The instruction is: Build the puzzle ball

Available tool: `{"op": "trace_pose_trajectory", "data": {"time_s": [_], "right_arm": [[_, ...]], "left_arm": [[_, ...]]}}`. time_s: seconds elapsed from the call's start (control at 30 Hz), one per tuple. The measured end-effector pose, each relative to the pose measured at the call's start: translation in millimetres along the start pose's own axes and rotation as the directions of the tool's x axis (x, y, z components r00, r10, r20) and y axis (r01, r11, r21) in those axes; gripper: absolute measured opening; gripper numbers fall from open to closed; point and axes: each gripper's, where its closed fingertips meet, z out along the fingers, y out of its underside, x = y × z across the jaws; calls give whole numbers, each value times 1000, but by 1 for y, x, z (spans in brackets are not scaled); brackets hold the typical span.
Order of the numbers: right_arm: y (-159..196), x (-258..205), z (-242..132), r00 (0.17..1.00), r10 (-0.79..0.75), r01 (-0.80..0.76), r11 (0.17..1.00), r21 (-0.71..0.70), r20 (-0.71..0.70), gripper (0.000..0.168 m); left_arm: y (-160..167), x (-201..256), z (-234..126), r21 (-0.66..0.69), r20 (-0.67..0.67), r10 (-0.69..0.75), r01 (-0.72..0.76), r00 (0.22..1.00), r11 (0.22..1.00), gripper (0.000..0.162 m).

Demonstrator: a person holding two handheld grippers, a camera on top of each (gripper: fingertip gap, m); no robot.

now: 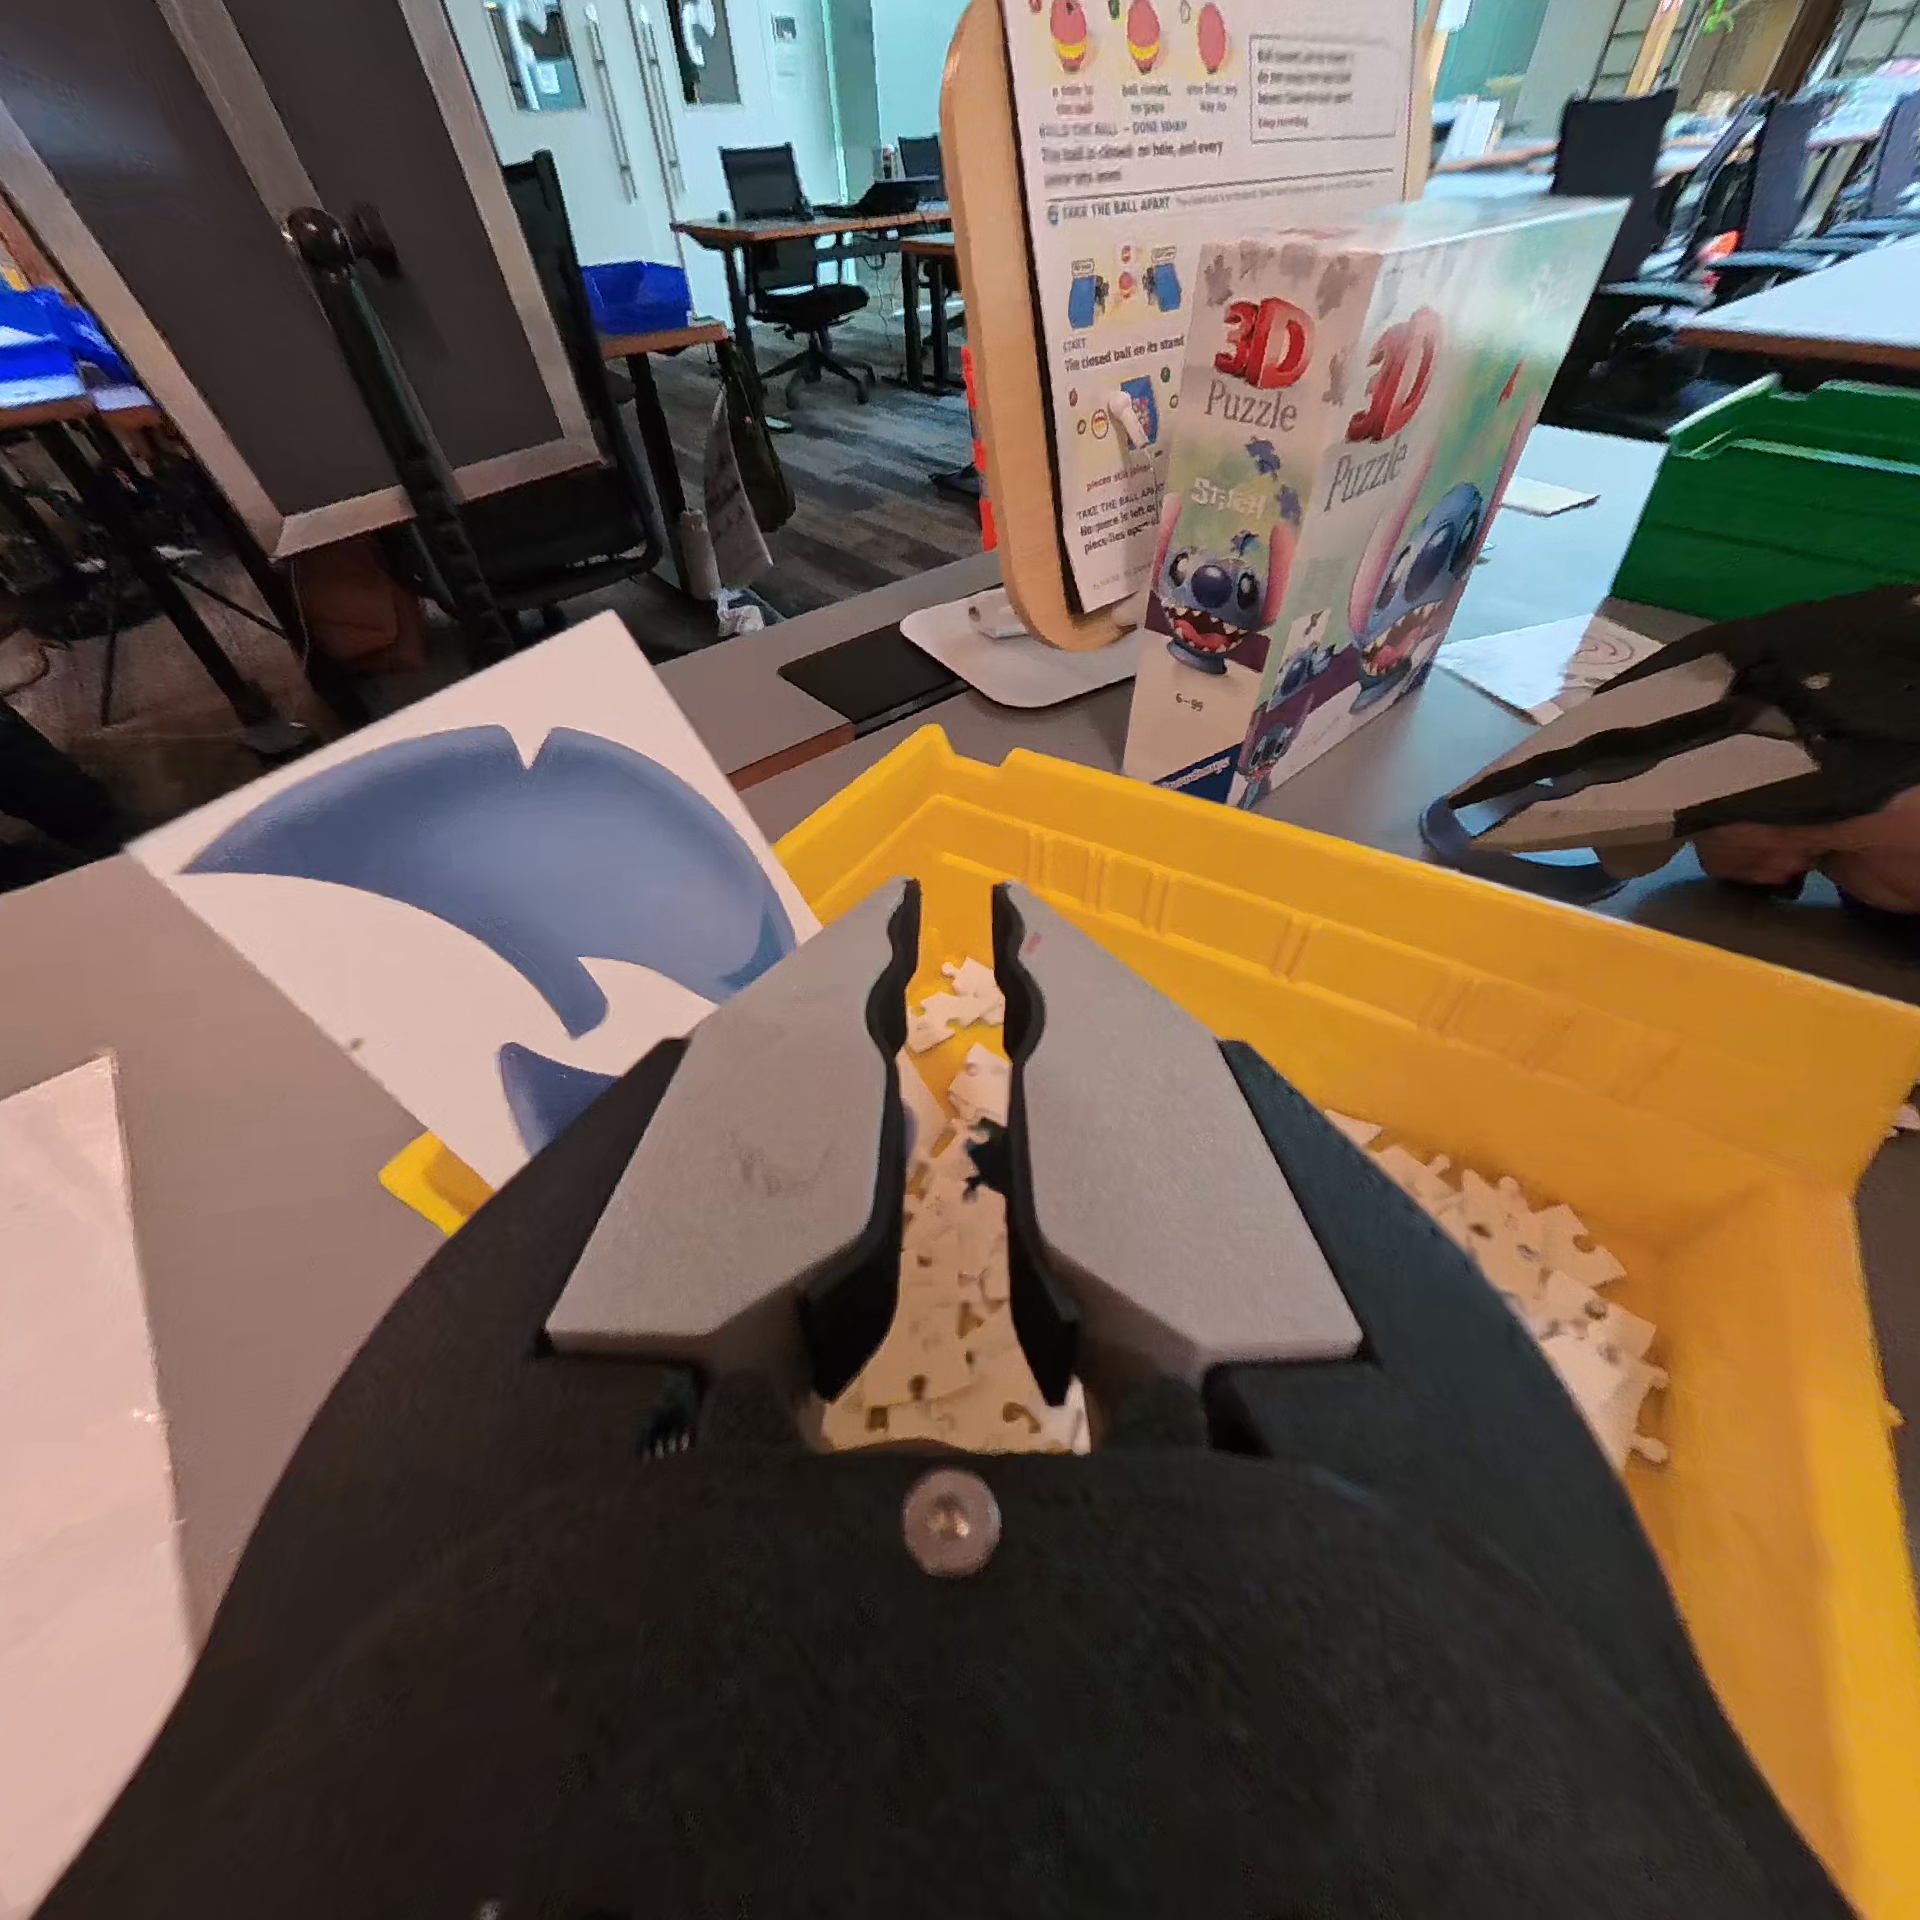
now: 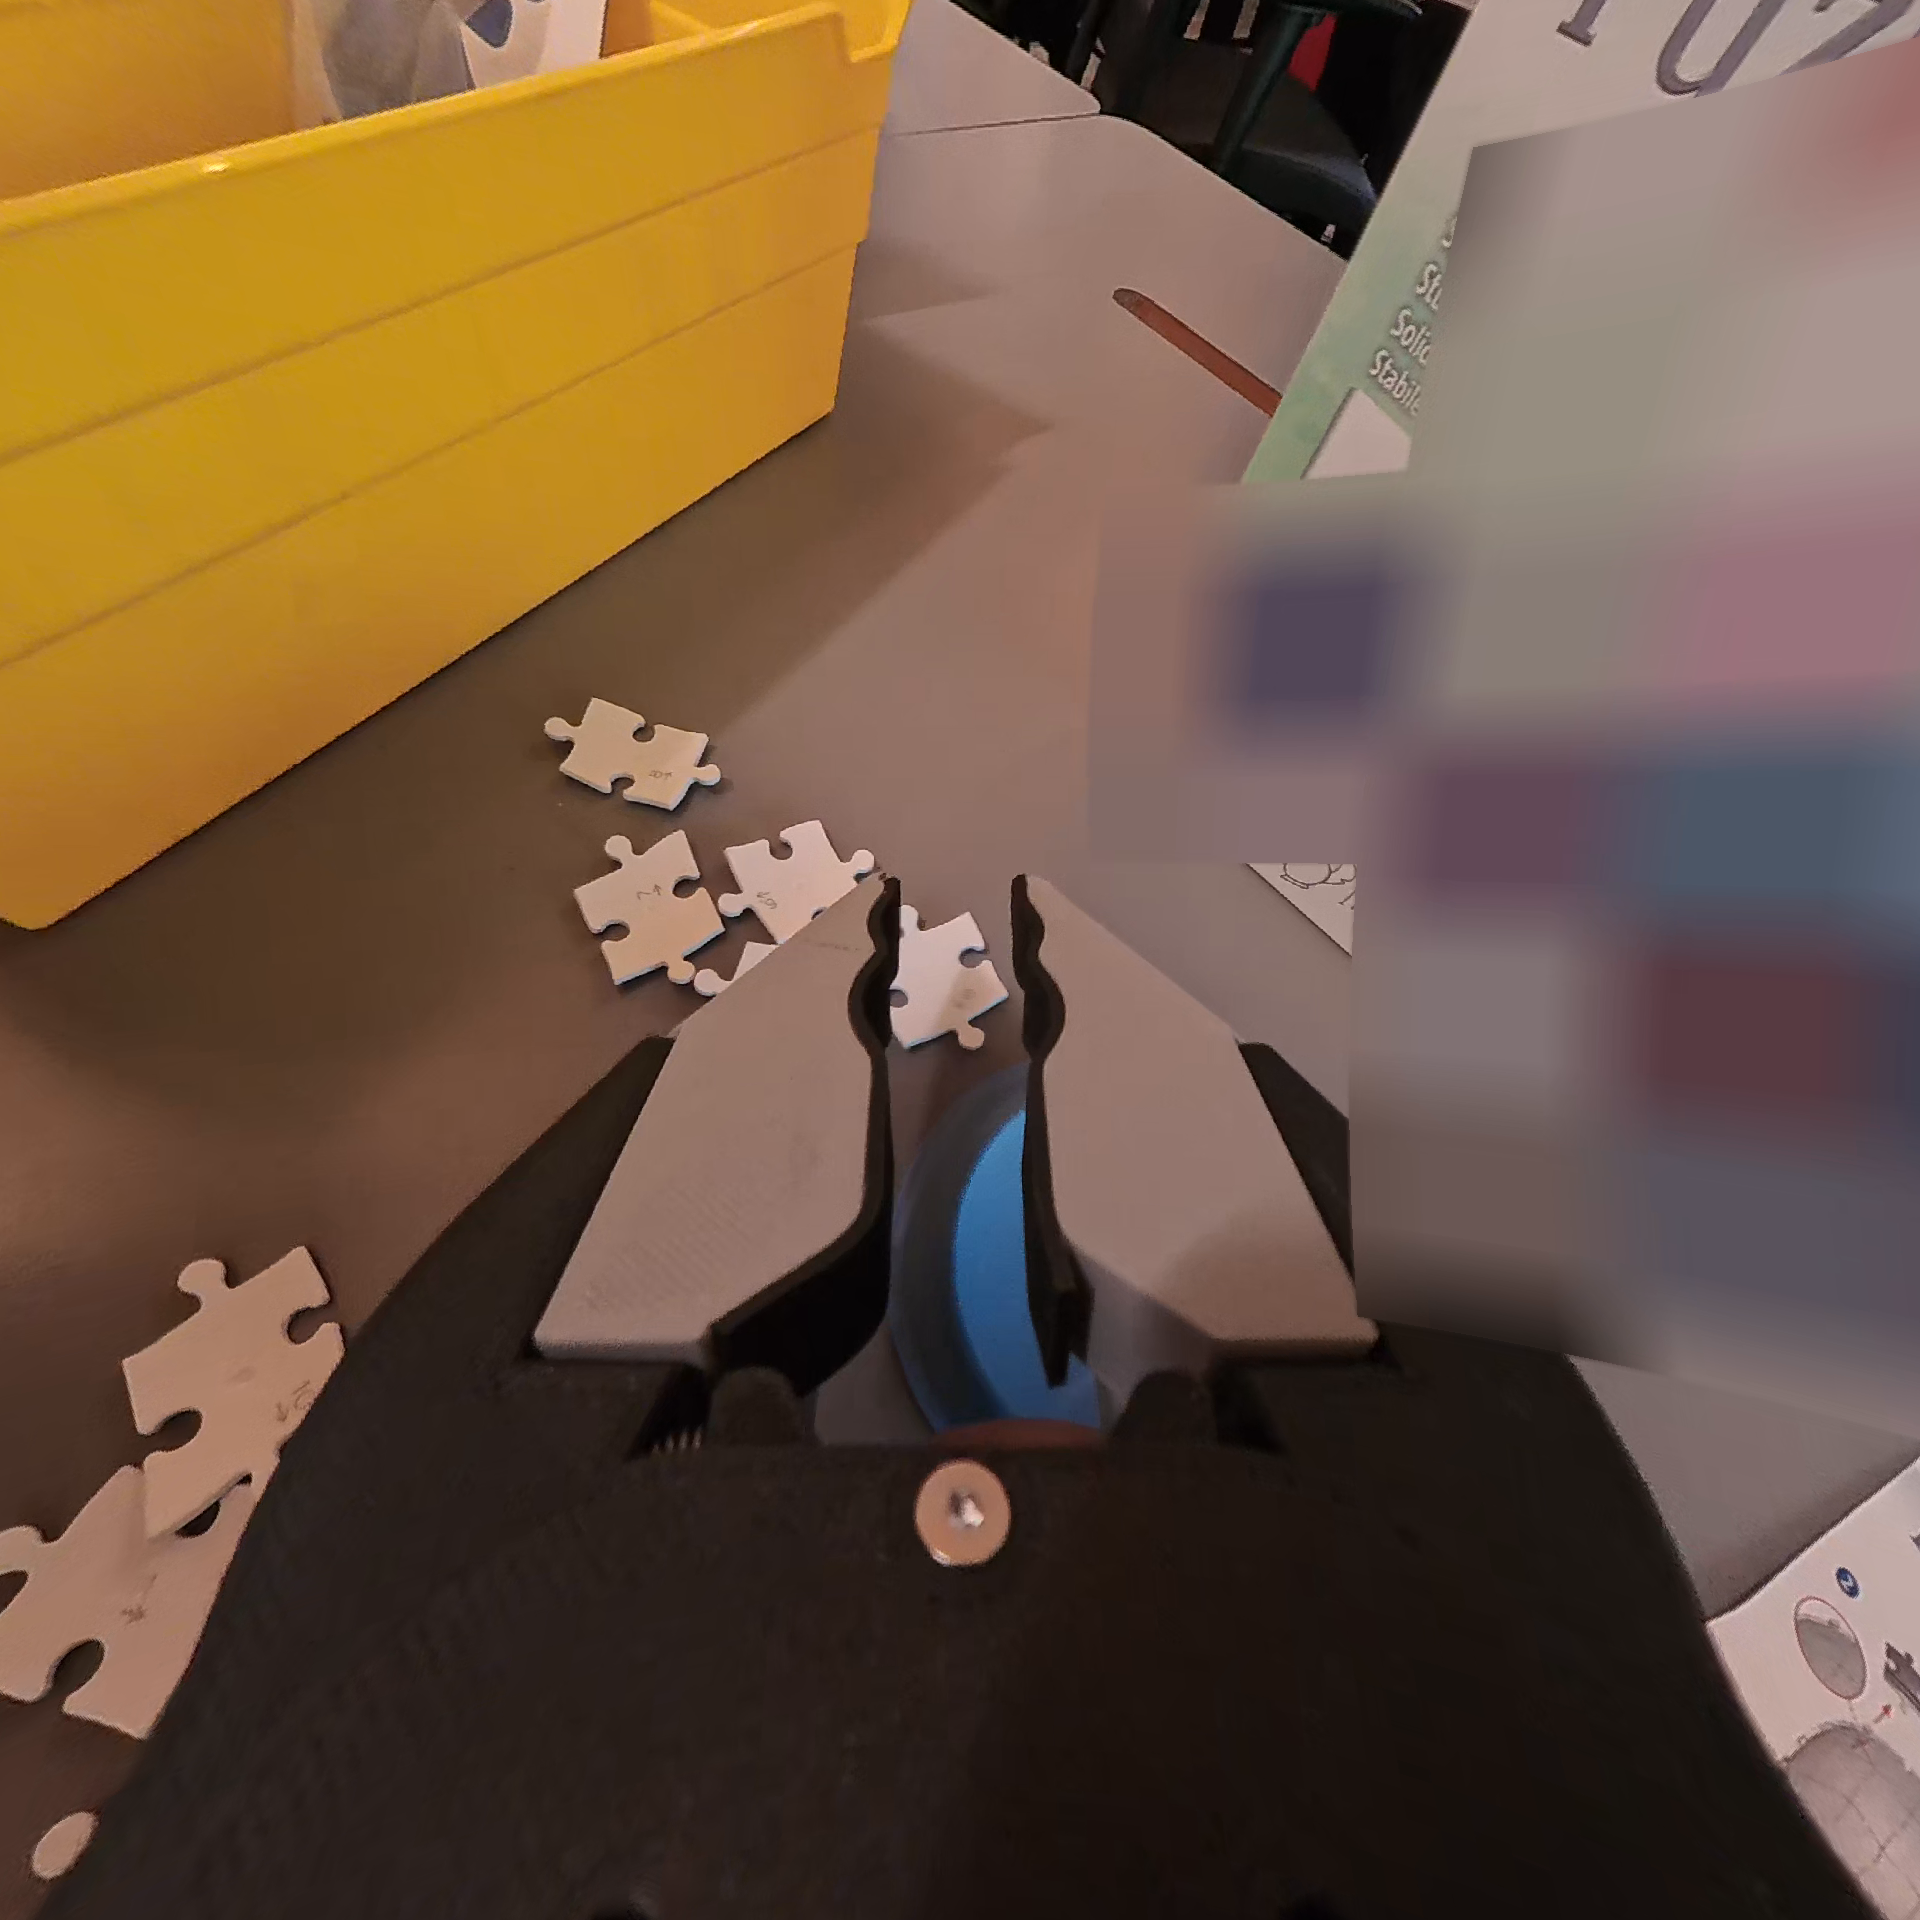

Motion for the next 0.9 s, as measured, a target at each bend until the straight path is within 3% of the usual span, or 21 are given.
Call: {"op": "trace_pose_trajectory", "data": {"time_s": [0.47,0.9], "right_arm": [[0,-2,0,1000,-6,6,1000,-2,7,18],[-4,-9,-2,1000,-3,3,1000,24,31,18]], "left_arm": [[3,10,0,-2,-144,-147,148,979,989,10],[2,12,-1,21,-130,-106,110,986,994,11]]}}
